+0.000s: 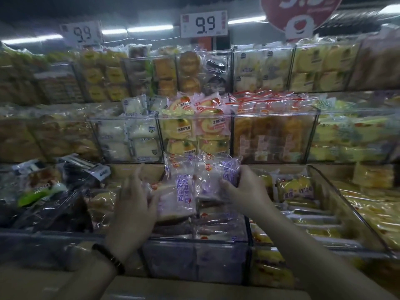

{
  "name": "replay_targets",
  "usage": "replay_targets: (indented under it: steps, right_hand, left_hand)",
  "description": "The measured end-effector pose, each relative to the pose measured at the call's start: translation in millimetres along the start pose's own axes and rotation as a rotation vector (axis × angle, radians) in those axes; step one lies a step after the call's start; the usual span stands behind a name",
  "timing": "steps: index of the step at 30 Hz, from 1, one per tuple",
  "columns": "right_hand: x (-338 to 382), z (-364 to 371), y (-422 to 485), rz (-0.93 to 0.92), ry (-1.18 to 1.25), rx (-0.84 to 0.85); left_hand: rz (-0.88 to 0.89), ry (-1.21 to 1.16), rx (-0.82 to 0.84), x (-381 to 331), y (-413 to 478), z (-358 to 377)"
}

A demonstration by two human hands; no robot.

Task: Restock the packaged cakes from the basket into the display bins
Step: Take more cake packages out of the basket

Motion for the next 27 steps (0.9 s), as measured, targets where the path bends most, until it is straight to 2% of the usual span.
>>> replay_targets:
  steps: [3,6,9,12,15,21,24,27]
  right_hand:
    - [-4,1,5,-0.019,-0.067,-0.061]
    - [-6,-4,11,0.021,-0.101,-0.028]
    - [-6,-9,15,0.014,-0.187,0.022]
    - [-5,-12,20,0.012,-0.164,0.137]
    - [-4,-14,20,0.024,-0.103,0.195]
    - [-4,-17,10,0.020,-0.095,0.132]
    - [-5,-27,4,0.034,-0.051,0.095]
    - [-11,-39,-3,0.042,-0.029,0.084]
  left_hand:
    - [0.176,0.106,0.042,-3,-7,-6]
    - [0.093,0.113,0.193,1,-13,-11]
    - [0.051,0.147,0.252,6,-15,-14]
    - [0.041,0.154,0.290,4,-13,-14]
    - [0.061,0.187,0.258,2,-12,-11]
    - [0.136,0.254,0.078,-24,-21,-5]
    - [0.214,0.173,0.006,-48,-24,-3]
    - [0.327,0.046,0.024,-82,-31,7]
Point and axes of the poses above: each hand's wrist, its own y-axis towards the middle knuckle, its own z-axis out of the palm, x = y × z, the point moved 1 cm from there along y, towards the middle knuckle, and after that the axes turned 7 degrees about -y, right-handed, at the moved point
